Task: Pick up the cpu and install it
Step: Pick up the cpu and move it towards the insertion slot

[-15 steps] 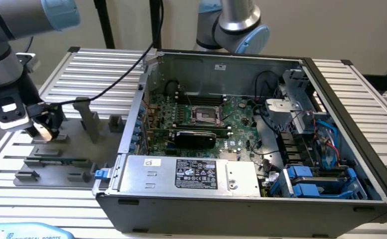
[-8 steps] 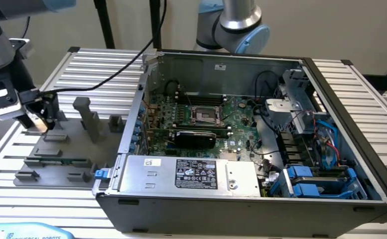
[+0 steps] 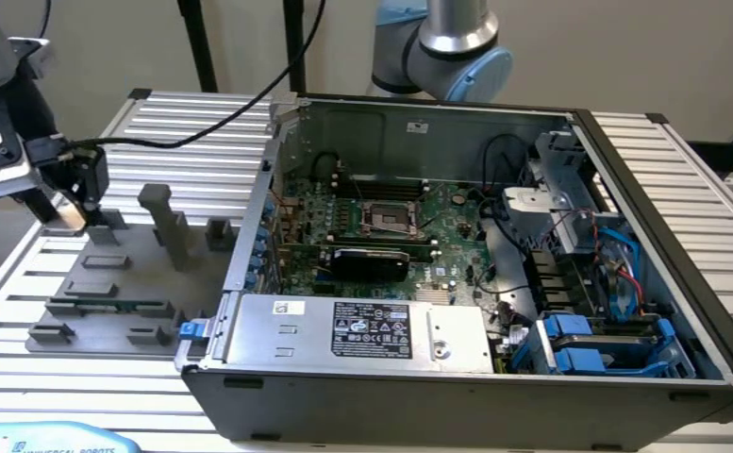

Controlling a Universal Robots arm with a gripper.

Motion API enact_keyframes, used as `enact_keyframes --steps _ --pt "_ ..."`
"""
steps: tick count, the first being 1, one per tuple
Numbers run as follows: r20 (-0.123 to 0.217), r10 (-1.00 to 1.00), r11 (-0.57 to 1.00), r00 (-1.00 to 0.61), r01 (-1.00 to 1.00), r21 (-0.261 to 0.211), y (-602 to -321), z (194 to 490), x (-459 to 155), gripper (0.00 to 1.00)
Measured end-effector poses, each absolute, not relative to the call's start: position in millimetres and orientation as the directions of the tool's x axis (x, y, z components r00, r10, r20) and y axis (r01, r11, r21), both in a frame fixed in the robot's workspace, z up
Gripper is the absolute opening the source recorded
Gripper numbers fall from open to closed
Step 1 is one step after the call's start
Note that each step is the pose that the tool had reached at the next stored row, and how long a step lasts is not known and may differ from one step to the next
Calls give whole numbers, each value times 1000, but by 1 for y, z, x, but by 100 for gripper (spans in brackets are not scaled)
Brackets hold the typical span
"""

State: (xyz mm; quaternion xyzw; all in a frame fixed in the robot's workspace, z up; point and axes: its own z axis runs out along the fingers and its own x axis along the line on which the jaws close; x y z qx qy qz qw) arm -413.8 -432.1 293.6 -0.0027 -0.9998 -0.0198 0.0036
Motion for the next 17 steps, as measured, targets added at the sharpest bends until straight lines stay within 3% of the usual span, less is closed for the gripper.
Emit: enact_keyframes --steps 17 --pt "16 1 999 -1000 2 41 -432 370 -351 55"
